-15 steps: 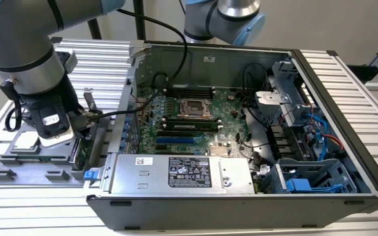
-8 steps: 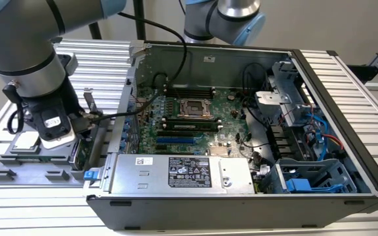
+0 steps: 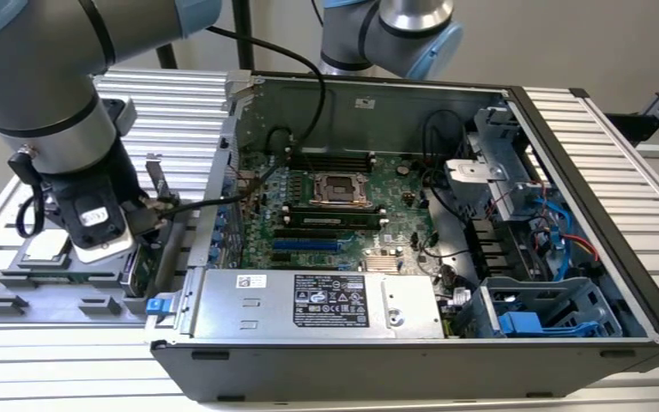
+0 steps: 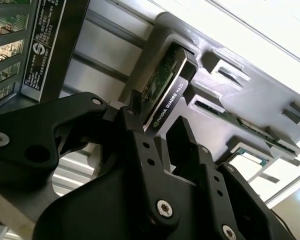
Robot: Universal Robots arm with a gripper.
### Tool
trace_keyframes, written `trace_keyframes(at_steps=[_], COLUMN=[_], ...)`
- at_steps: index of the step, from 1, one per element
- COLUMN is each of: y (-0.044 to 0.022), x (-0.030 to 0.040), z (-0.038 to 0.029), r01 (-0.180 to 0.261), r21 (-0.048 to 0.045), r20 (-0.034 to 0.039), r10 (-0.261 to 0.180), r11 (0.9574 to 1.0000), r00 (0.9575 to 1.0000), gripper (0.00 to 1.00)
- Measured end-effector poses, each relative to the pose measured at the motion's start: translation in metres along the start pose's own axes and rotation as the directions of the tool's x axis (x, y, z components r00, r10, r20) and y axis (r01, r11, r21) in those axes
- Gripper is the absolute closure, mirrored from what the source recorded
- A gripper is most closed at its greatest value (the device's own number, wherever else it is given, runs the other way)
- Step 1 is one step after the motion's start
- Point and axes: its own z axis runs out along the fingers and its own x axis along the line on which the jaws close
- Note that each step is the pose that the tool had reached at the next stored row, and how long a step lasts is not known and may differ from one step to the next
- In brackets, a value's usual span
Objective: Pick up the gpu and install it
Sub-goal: 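Pick up the gpu and move the gpu toward the slot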
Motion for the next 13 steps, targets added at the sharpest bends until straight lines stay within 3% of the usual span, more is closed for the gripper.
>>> trace_keyframes(at_steps=[13], y=[-0.0001], x=[0.0], z=[0.0012], r01=[0.0], r21=[0.0], r20=[0.0], r10=[0.0], r11=[1.0], r00=[1.0], gripper=[0.0])
